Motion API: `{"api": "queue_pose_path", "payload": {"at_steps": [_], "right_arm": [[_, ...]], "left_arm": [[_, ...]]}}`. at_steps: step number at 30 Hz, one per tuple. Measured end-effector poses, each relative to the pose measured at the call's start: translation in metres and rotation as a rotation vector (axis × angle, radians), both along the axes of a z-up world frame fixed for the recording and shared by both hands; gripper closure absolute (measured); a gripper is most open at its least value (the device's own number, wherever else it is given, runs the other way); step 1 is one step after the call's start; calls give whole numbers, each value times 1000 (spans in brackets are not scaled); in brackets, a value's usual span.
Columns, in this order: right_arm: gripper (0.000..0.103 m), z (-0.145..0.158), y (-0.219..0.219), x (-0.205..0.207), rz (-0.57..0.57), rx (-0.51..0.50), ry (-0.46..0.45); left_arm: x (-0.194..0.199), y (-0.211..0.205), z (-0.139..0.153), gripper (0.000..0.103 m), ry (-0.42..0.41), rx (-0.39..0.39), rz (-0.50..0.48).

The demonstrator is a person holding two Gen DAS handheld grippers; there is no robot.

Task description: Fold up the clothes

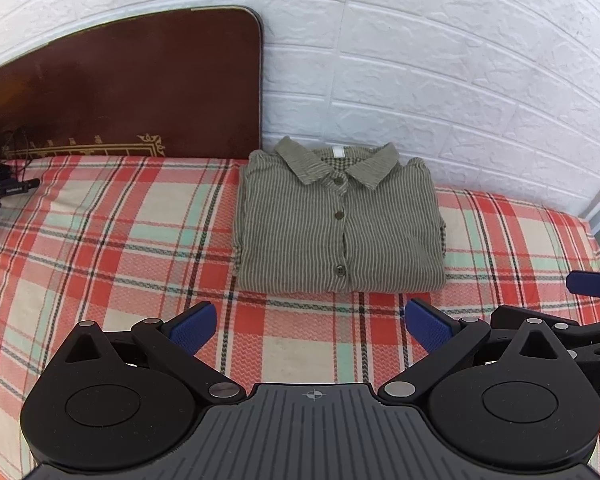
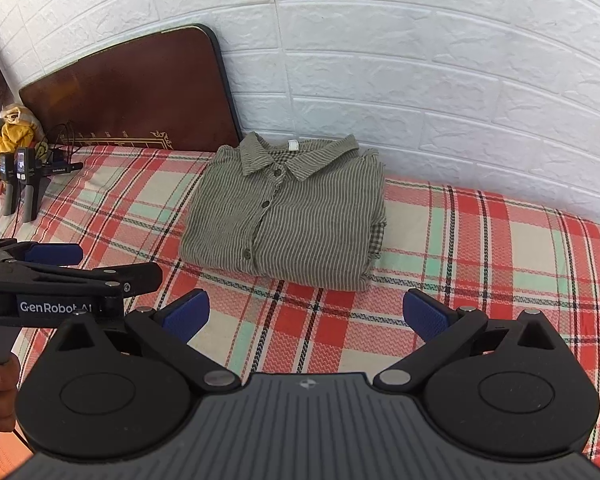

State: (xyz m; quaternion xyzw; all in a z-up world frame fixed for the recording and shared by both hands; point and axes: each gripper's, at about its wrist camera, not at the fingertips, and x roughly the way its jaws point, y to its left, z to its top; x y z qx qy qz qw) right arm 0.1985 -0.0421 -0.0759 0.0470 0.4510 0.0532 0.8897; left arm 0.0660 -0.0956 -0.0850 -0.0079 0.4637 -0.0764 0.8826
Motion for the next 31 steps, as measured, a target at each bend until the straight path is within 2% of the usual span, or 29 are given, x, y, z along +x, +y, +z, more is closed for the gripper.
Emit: {"api": "queue_pose_path", "payload": {"at_steps": [17,21,31], "right_arm": [[1,-6,-6,10,-7,8,20],[1,-7,-6,11,-3,11,21],[1,-9,-6,14,6,9,26]], "left_arm": [[6,-4,-4,0,-9,-11,15],[4,-6,-2,0,-35,8,14],[6,-6,-2,0,-38,24,9]]}}
